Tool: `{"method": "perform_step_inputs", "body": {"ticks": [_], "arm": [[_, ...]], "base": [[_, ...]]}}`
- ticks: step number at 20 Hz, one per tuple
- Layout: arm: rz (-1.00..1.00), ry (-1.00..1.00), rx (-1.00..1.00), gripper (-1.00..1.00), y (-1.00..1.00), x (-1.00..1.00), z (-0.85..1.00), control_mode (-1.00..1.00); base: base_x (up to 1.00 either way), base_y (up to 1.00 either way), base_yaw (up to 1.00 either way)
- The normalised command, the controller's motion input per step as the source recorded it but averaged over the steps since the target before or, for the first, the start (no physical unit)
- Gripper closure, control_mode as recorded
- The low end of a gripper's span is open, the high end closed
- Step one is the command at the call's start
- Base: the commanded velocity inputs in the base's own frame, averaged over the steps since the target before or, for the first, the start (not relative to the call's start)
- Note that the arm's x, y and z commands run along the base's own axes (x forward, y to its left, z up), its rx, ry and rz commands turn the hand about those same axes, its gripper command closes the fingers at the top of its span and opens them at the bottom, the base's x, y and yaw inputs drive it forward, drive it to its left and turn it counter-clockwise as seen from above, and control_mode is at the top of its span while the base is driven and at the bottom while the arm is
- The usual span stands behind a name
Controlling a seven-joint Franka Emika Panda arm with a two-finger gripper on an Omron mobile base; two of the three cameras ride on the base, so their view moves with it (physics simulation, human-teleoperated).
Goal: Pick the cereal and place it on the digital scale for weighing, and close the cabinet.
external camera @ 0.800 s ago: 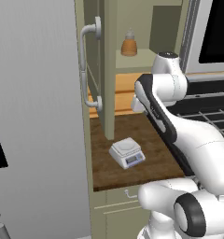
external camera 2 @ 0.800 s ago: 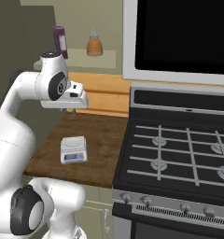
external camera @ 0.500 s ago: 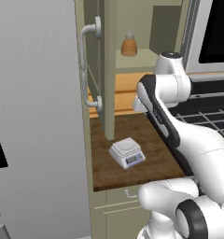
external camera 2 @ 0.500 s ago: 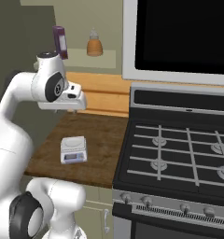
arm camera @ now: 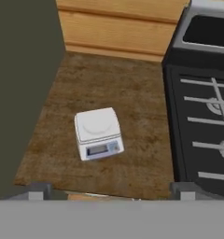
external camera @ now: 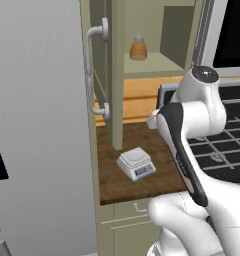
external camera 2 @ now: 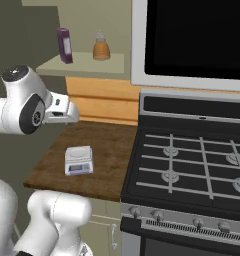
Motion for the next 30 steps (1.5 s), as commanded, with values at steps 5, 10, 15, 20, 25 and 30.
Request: {"method": "perform_step_inputs", "body": {"ticks": [5, 10, 15, 20, 25, 30], "arm": [[0.01, -0.37, 0.06, -1.00, -0.02, -0.36, 0.57, -1.00], [0.10, -0.28, 0.08, -1.00, -0.07, -0.07, 0.55, -1.00], [0.12, -0.29, 0.07, -1.00, -0.01, -0.12, 0.45, -1.00], [0.10, -0.36, 0.06, -1.00, -0.10, -0.18, 0.45, -1.00], [0.09, -0.27, 0.03, -1.00, 0.01, -0.19, 0.47, -1.00], [0.12, -0.10, 0.00, -1.00, 0.06, -0.04, 0.71, -1.00]], "base": [[0.00, 0.00, 0.00], [0.00, 0.00, 0.00], [0.00, 0.00, 0.00], [0.00, 0.00, 0.00], [0.00, 0.00, 0.00], [0.00, 0.00, 0.00]]}}
